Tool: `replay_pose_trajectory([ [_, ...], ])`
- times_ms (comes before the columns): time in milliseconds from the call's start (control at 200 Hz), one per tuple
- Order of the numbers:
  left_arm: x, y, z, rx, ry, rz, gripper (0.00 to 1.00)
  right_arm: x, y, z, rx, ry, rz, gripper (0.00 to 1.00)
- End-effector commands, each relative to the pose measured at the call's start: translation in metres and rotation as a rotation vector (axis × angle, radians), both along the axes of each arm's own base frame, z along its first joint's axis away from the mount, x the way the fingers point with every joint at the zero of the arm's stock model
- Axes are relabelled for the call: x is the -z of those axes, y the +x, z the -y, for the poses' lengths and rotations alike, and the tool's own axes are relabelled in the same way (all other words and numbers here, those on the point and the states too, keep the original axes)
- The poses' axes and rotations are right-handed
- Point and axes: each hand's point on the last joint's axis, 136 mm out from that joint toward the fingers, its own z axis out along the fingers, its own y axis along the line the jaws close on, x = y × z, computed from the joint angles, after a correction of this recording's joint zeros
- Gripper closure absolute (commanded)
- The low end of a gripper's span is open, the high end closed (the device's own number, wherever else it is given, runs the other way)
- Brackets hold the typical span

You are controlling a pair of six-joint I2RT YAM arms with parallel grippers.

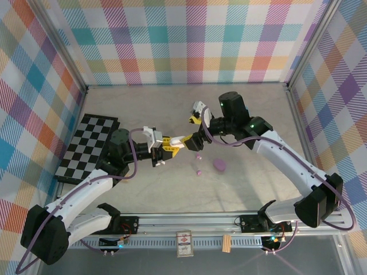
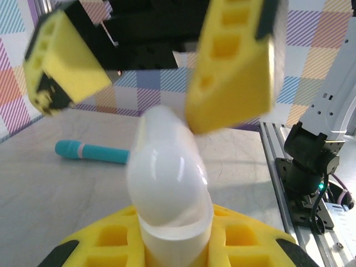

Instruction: Insert the wireless bluetooth earbuds into the charging case

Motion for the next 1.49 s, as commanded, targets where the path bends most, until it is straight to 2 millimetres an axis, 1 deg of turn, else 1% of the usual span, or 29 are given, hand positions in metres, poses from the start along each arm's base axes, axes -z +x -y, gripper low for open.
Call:
replay_pose_trajectory([
  [0, -0.016, -0.012, 0.0, 0.048, -0.046, 0.073, 0.99, -0.035, 0.025, 0.011, 0.136, 0.098, 0.065, 0.0],
  [70, -0.013, -0.011, -0.001, 0.04, -0.043, 0.071, 0.99, -0.038, 0.026, 0.013, 0.147, 0.113, 0.064, 0.0],
  [110, -0.011, -0.009, -0.003, 0.027, -0.043, 0.071, 1.0, -0.039, 0.023, 0.013, 0.133, 0.12, 0.062, 0.0],
  [125, -0.011, -0.009, -0.003, 0.023, -0.045, 0.073, 1.0, -0.039, 0.022, 0.013, 0.138, 0.13, 0.032, 0.0],
  [175, -0.01, -0.004, -0.006, -0.002, -0.05, 0.073, 1.0, -0.04, 0.022, 0.013, 0.15, 0.146, 0.008, 0.0],
  [215, -0.01, 0.001, -0.01, -0.031, -0.061, 0.07, 1.0, -0.04, 0.028, 0.016, 0.198, 0.162, -0.015, 0.01],
  [255, -0.011, 0.008, -0.016, -0.068, -0.079, 0.066, 1.0, -0.037, 0.037, 0.021, 0.269, 0.184, -0.047, 0.01],
  [320, -0.015, 0.022, -0.028, -0.143, -0.118, 0.067, 1.0, -0.027, 0.053, 0.028, 0.384, 0.218, -0.11, 0.01],
  [385, -0.019, 0.035, -0.042, -0.221, -0.153, 0.069, 1.0, -0.002, 0.068, 0.034, 0.507, 0.217, -0.217, 0.0],
  [410, -0.021, 0.039, -0.048, -0.249, -0.161, 0.071, 1.0, 0.012, 0.072, 0.034, 0.537, 0.205, -0.262, 0.0],
  [445, -0.022, 0.045, -0.055, -0.289, -0.17, 0.073, 1.0, 0.03, 0.075, 0.032, 0.561, 0.191, -0.325, 0.01],
  [490, -0.022, 0.052, -0.064, -0.337, -0.174, 0.074, 1.0, 0.05, 0.074, 0.025, 0.564, 0.175, -0.39, 0.02],
  [555, -0.023, 0.064, -0.079, -0.42, -0.176, 0.073, 1.0, 0.076, 0.067, 0.007, 0.542, 0.143, -0.417, 0.01],
  [570, -0.022, 0.067, -0.082, -0.441, -0.175, 0.07, 1.0, 0.078, 0.066, 0.005, 0.537, 0.137, -0.418, 0.01],
  [580, -0.023, 0.069, -0.085, -0.458, -0.176, 0.07, 1.0, 0.087, 0.064, 0.0, 0.536, 0.119, -0.424, 0.02],
  [595, -0.023, 0.072, -0.089, -0.482, -0.177, 0.07, 1.0, 0.09, 0.063, -0.002, 0.535, 0.112, -0.424, 0.01],
  [605, -0.023, 0.073, -0.091, -0.495, -0.178, 0.07, 1.0, 0.098, 0.061, -0.007, 0.531, 0.093, -0.429, 0.02],
  [615, -0.023, 0.075, -0.094, -0.509, -0.179, 0.073, 1.0, 0.1, 0.06, -0.01, 0.527, 0.087, -0.429, 0.02],
  [705, -0.026, 0.088, -0.118, -0.635, -0.187, 0.079, 1.0, 0.139, 0.049, -0.036, 0.507, -0.01, -0.444, 0.02],
  [780, -0.03, 0.099, -0.141, -0.752, -0.204, 0.078, 1.0, 0.169, 0.039, -0.057, 0.491, -0.105, -0.429, 0.05],
  [840, -0.031, 0.105, -0.155, -0.82, -0.205, 0.075, 1.0, 0.191, 0.031, -0.071, 0.48, -0.187, -0.417, 0.09],
  [890, -0.031, 0.109, -0.165, -0.865, -0.195, 0.063, 1.0, 0.206, 0.023, -0.085, 0.462, -0.24, -0.403, 0.12],
  [915, -0.031, 0.11, -0.167, -0.875, -0.189, 0.064, 1.0, 0.215, 0.02, -0.089, 0.455, -0.269, -0.403, 0.13],
  [1020, -0.031, 0.113, -0.175, -0.908, -0.18, 0.058, 1.0, 0.239, 0.015, -0.101, 0.454, -0.352, -0.402, 0.22],
  [1050, -0.032, 0.113, -0.175, -0.909, -0.181, 0.061, 1.0, 0.243, 0.016, -0.103, 0.458, -0.37, -0.397, 0.25],
  [1140, -0.034, 0.112, -0.175, -0.903, -0.165, 0.068, 1.0, 0.256, 0.018, -0.106, 0.463, -0.42, -0.391, 0.39],
  [1270, -0.035, 0.109, -0.172, -0.884, -0.143, 0.069, 1.0, 0.268, 0.02, -0.107, 0.461, -0.47, -0.391, 0.53],
  [1385, -0.033, 0.107, -0.171, -0.876, -0.133, 0.067, 1.0, 0.274, 0.02, -0.11, 0.445, -0.491, -0.399, 0.58],
  [1490, -0.032, 0.106, -0.17, -0.869, -0.127, 0.065, 1.0, 0.278, 0.018, -0.114, 0.424, -0.498, -0.41, 0.58],
])
